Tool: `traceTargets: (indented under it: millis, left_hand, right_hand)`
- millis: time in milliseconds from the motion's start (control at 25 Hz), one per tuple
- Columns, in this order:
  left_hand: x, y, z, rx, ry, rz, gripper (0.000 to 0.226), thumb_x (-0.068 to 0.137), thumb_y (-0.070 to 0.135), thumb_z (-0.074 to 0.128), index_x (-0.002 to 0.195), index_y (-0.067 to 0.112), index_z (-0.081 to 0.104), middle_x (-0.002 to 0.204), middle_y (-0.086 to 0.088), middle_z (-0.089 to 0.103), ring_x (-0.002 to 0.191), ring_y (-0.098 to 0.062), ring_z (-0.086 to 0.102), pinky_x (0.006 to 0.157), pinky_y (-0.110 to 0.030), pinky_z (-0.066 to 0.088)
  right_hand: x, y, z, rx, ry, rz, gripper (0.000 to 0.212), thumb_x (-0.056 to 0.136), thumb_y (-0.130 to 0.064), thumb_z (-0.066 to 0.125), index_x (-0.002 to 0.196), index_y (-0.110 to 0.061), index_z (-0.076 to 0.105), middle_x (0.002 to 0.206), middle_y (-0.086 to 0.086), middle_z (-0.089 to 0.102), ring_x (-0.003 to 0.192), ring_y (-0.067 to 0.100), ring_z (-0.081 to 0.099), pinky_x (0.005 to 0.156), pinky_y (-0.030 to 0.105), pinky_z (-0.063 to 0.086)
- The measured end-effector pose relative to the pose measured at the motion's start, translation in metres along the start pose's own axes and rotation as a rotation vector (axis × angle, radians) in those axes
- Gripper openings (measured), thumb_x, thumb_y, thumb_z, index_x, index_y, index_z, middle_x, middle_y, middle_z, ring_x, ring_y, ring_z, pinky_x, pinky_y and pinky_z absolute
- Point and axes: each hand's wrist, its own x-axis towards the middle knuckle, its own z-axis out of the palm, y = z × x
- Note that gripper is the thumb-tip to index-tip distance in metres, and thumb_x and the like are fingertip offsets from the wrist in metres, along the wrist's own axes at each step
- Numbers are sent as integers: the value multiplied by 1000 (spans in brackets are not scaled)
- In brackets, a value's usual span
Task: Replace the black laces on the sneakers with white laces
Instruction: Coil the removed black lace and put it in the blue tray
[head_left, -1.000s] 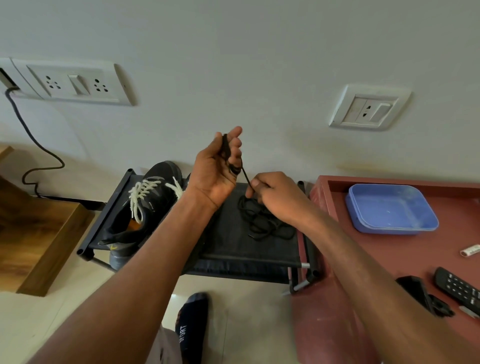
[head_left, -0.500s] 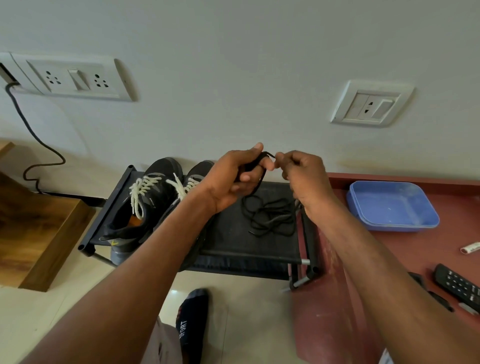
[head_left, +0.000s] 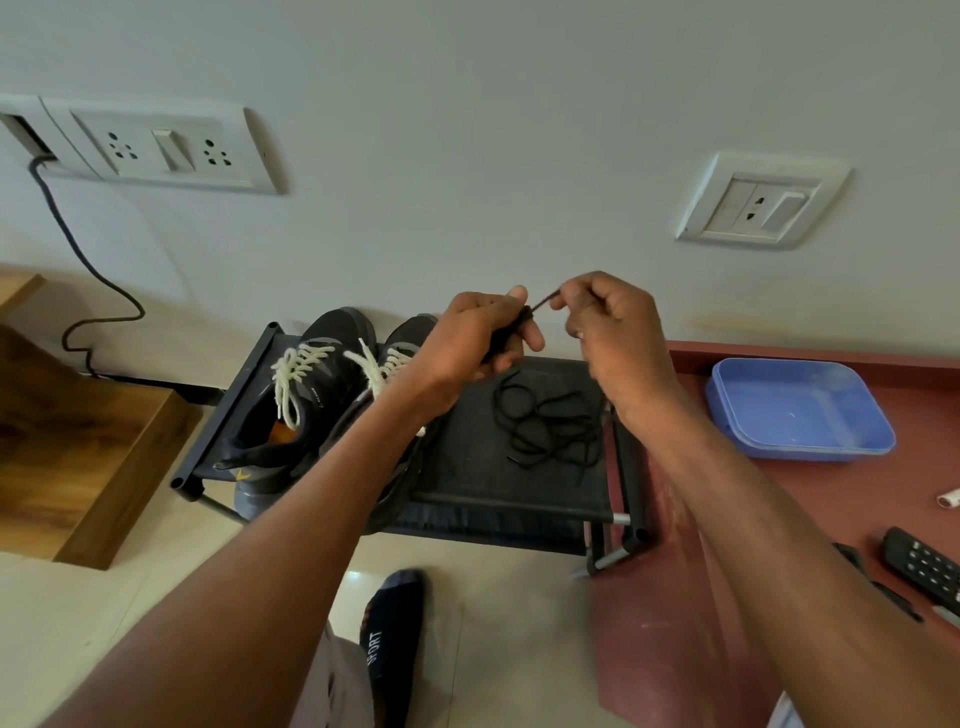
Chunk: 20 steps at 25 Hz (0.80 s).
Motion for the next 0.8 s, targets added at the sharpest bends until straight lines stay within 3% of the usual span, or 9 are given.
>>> traceTargets:
  millis: [80,160,240,320,400,520,640,800]
  left_hand:
    - [1,3,3,-261,-139,-77,51,112,39,38,87,4,66,52,-4,43,36,-11,25,40,-25,17]
    - [4,7,8,-610,-144,-82,43,112,35,39,94,7,65,59,-1,51,38,-8,37,39,-19,27]
    - [8,7,8,-854,-13,-27,40,113,32,38,106,5,66,78,-4,69,58,-11,65,51,-18,49]
    - [12,1,1,-734,126,36,43,114,31,37,118,-1,65,103,-15,77,92,-24,76,76,-27,61]
    - [10,-5,-4,-298,179,56,50,114,34,37,117,-6,67,106,-23,76,96,-33,75,82,-37,60]
    - [2,-8,2,74,80,19,70,112,50,36,88,-7,69,70,-24,68,54,-28,60,52,-29,48]
    - [0,-4,11,3,17,-68,66,109,56,37,76,6,64,52,-7,47,39,-14,34,41,-23,26]
    - [5,-5,16,-430,-90,-204,52,109,51,42,67,20,48,48,5,31,37,-9,17,43,-26,9]
  right_hand:
    - [1,13,1,-297,14,0,26,107,-27,56,86,-27,72,70,-12,61,67,3,57,64,29,43]
    - [-1,15,6,-474,-184,42,30,105,-24,55,82,-31,72,69,-14,64,71,4,61,63,29,42]
    - [-9,10,13,-511,-465,61,32,107,-21,52,85,-29,74,62,-16,61,60,-5,57,59,24,36]
    - [-16,5,18,-511,-608,3,29,109,-26,53,94,-24,76,62,-13,60,52,-6,53,58,24,35]
    - [-16,3,18,-496,-530,-119,22,107,-31,59,96,-24,77,65,-9,63,52,-2,54,59,28,40]
    - [-9,2,11,-395,-192,-310,13,98,-35,71,95,-26,79,75,-12,72,67,2,67,67,31,55]
    - [-5,6,6,-291,72,-253,12,93,-36,78,91,-24,81,78,-15,74,74,5,69,70,29,57]
    - [-5,7,10,248,14,281,7,94,-25,78,99,-21,80,97,-2,80,89,18,77,64,28,55]
